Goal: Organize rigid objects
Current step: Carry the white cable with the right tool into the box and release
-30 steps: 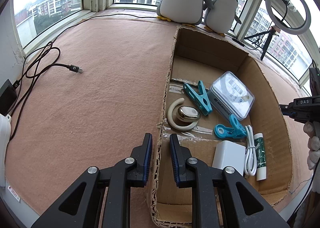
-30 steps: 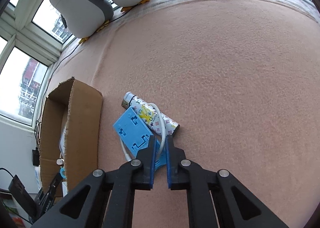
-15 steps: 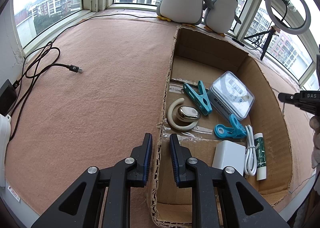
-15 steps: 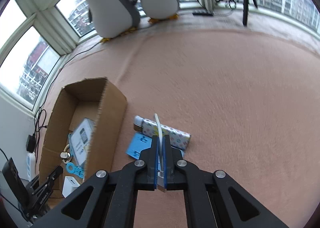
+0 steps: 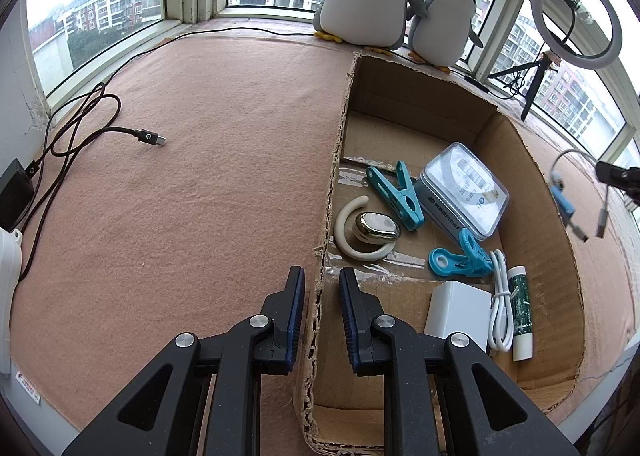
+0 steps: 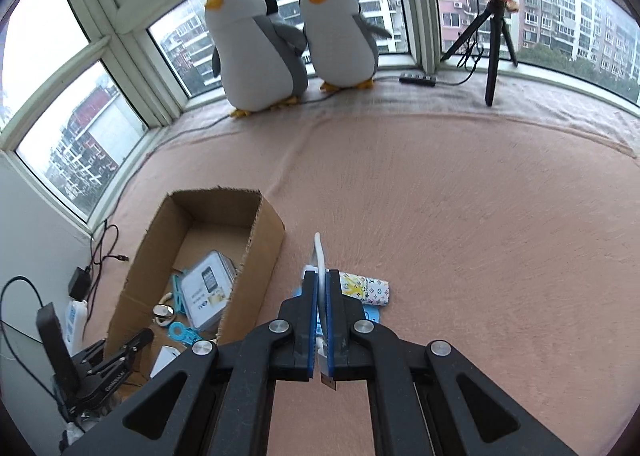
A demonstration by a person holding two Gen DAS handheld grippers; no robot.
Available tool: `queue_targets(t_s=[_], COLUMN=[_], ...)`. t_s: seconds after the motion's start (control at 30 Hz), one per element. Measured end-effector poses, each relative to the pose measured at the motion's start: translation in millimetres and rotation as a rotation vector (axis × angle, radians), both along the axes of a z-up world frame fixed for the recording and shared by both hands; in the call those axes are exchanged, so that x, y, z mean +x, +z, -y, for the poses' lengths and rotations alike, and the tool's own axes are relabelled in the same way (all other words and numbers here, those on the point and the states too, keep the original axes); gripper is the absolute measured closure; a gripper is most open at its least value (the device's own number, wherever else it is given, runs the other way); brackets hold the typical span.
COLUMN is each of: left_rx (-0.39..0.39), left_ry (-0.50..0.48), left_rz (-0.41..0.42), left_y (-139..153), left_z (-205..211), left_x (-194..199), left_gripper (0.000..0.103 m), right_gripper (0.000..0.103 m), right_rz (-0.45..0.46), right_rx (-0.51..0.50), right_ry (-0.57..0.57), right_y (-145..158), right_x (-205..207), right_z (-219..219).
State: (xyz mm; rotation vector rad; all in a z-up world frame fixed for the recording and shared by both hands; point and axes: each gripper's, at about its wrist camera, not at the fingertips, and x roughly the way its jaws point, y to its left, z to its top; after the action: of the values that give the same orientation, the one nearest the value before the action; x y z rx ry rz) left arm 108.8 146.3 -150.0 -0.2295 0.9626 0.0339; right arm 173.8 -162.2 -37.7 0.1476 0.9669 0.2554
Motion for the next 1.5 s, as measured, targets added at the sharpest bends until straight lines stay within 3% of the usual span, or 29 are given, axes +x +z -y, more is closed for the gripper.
queue_targets(t_s=[0.43,0.73,0.9,1.13,1.5], left_rx=[-0.001,0.004,0.006,0.002,-0.006], left_ry=[-0.001,0.001,0.001,0.003,0.005], left_rz=[0.000,-0.002,-0.003,-0.001,-0.001], left_y=[0.0,-1.0,-1.3,-2.1,-1.6], left_z=[-0.2,0.4,0.7,0.1,-0.1], left_x=[-0.1,-0.4,-0.9,-1.5,-2.2], left_gripper=[0.083,0.083,0.083,0.083,0.083], right_gripper=[0.100,0.100,0.100,0.100,0.100], right_rz=[0.075,-0.016,-0.012,0.028,0.051], right_rx=[0.027,0.002,0.033,0.071,0.158], right_ry=[-0.068,-0.151,-0.163,-0.122,0.054], right_y=[34.0,-10.5,-11.9,8.9,29.0], right_x=[-23.4,-20.5,-22.7,-27.1,-9.3], right_z=[42.5,78.8,85.9,74.3,-6.2])
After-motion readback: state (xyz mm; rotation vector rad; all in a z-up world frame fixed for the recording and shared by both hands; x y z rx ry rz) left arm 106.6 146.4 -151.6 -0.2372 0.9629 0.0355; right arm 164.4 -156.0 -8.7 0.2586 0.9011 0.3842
